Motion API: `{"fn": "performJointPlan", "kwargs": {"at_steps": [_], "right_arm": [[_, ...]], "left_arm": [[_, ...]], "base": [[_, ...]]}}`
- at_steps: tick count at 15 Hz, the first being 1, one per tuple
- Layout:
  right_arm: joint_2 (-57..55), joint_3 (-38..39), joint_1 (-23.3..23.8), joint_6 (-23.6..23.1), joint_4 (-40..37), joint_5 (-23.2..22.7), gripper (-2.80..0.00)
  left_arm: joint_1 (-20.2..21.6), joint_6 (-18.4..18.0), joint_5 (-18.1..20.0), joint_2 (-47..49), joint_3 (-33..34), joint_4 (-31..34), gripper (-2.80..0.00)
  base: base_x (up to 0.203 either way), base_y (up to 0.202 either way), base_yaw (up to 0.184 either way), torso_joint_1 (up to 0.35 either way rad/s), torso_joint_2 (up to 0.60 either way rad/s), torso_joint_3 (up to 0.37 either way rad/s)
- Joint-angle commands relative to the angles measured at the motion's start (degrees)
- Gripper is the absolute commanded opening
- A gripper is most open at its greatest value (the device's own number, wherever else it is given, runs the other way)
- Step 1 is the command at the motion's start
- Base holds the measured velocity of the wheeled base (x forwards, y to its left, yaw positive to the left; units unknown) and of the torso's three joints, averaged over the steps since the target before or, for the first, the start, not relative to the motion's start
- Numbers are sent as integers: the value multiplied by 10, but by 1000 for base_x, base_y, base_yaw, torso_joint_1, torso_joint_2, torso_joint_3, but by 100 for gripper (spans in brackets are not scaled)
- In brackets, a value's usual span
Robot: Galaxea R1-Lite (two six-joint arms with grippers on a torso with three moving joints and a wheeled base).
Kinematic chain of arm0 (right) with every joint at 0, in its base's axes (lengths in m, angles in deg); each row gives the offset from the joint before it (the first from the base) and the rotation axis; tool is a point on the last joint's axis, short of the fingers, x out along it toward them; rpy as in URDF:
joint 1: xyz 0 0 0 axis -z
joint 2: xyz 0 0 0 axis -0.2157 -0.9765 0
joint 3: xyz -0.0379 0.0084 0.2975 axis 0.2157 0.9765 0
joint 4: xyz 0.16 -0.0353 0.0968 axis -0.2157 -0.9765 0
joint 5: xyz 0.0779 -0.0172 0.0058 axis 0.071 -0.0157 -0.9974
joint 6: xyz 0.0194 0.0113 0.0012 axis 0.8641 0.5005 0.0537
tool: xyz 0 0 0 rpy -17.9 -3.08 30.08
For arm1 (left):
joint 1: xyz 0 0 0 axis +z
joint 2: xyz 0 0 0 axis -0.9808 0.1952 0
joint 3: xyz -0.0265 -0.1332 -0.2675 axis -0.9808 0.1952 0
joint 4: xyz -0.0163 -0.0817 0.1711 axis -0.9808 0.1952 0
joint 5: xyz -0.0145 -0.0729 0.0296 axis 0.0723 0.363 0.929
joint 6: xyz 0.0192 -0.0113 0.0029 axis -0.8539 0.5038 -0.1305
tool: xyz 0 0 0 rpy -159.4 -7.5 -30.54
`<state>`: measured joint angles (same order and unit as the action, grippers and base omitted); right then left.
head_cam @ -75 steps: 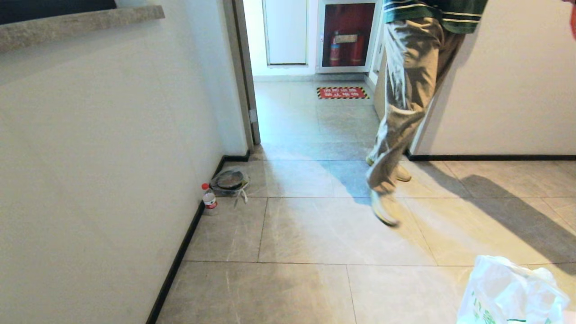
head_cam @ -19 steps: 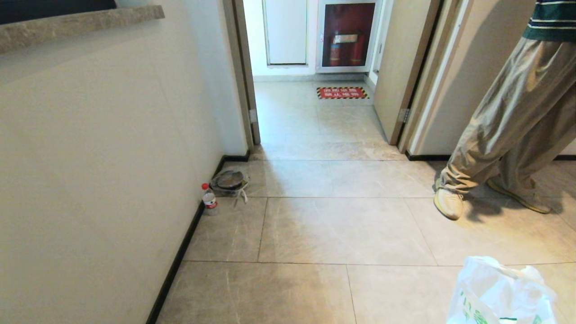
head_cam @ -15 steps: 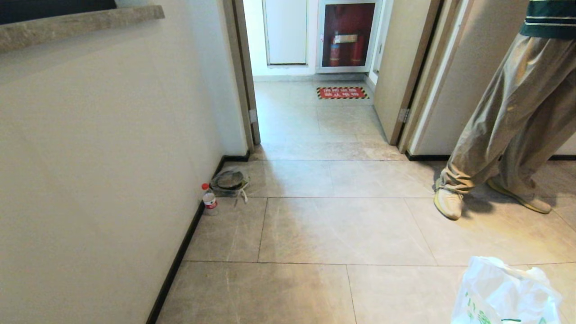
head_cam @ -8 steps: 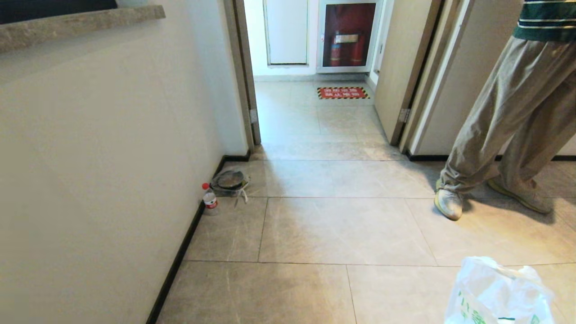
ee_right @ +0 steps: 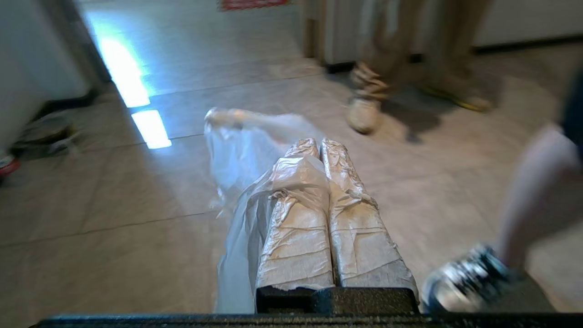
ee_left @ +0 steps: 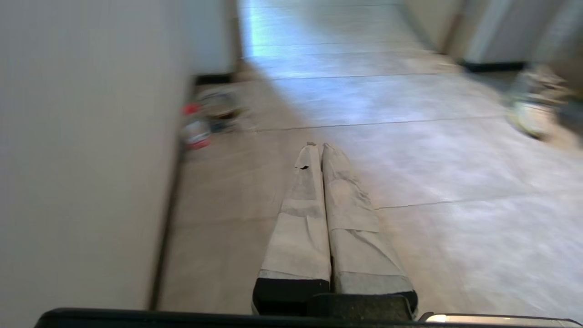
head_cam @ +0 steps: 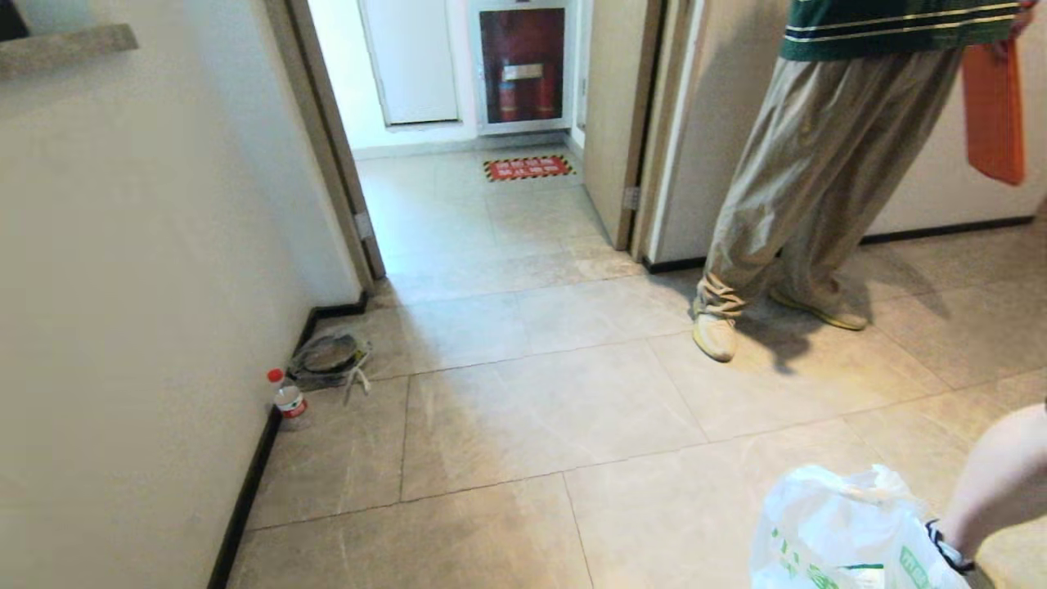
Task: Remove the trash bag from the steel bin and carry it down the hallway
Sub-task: Put the trash bag at the door
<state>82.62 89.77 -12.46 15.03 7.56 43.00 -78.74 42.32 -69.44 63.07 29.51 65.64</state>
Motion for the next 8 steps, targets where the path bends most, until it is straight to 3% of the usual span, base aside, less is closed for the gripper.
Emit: {"fn": "performJointPlan", "kwargs": {"at_steps": [1, 8], "right_arm": [[-1, 18, 0, -1, 0, -1, -280], [0, 18, 0, -1, -1, 0, -280]], "left_arm": [[0, 1, 0, 0, 1, 0, -280], [0, 1, 0, 0, 0, 0, -280]], "base": [[-2, 11, -174, 2, 3, 3], [1, 9, -177, 3, 2, 3]]}}
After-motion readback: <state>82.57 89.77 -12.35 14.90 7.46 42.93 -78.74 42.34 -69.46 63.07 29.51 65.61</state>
